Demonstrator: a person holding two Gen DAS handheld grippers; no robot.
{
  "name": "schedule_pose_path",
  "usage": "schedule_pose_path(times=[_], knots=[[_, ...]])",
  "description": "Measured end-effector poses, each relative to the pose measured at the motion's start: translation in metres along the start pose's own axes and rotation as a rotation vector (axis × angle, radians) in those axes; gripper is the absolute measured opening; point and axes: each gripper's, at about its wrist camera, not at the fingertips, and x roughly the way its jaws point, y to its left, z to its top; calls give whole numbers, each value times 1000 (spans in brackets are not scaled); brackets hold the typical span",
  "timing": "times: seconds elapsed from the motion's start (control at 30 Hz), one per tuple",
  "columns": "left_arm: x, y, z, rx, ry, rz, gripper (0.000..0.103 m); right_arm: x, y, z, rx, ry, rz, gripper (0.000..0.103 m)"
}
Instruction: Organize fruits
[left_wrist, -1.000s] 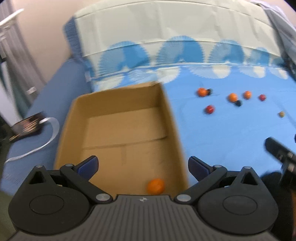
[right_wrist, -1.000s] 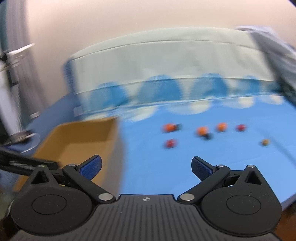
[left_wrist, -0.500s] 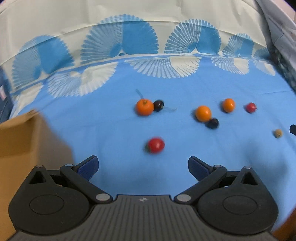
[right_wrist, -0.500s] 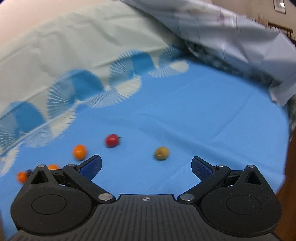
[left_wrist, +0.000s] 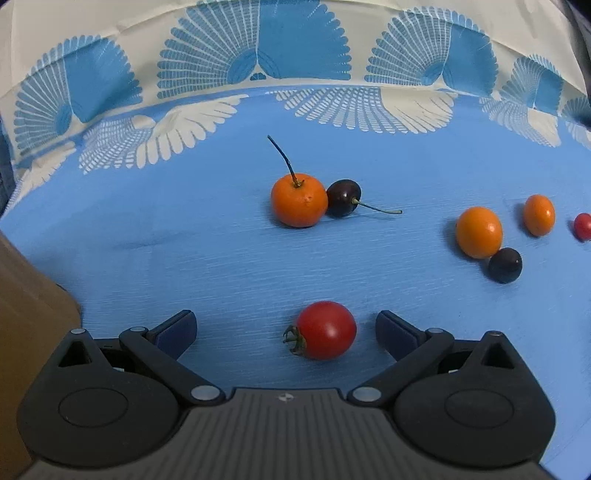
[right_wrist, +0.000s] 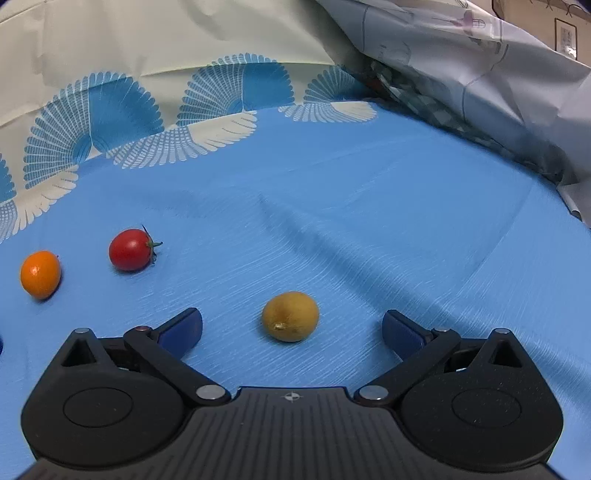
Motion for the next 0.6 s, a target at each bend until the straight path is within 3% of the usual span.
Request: schedule_pose_path(times=[0.13, 0.17, 0.2, 0.23, 0.27, 0.4, 0.6], knots=[[-1, 8, 8, -55, 68, -11, 101, -4, 5, 3, -14, 5, -11, 100], [-4, 7, 8, -54, 65, -5, 89, -5, 6, 5, -13, -1, 1, 87], [-8, 8, 9, -49, 57, -19, 69, -11, 9, 4, -27, -21, 10, 75], [-13, 8, 9, -45, 58, -43, 58, -14, 12, 3, -50, -28, 17, 47], [-18, 6, 9, -40, 60, -51, 36, -16, 15, 4, -66, -24, 25, 28], [-31, 4, 12, -23, 65, -82, 35, -26, 12, 10, 3, 18, 52, 27], [-83, 7, 13, -18, 29, -129, 35, -72, 9, 21, 50, -14, 100, 27]])
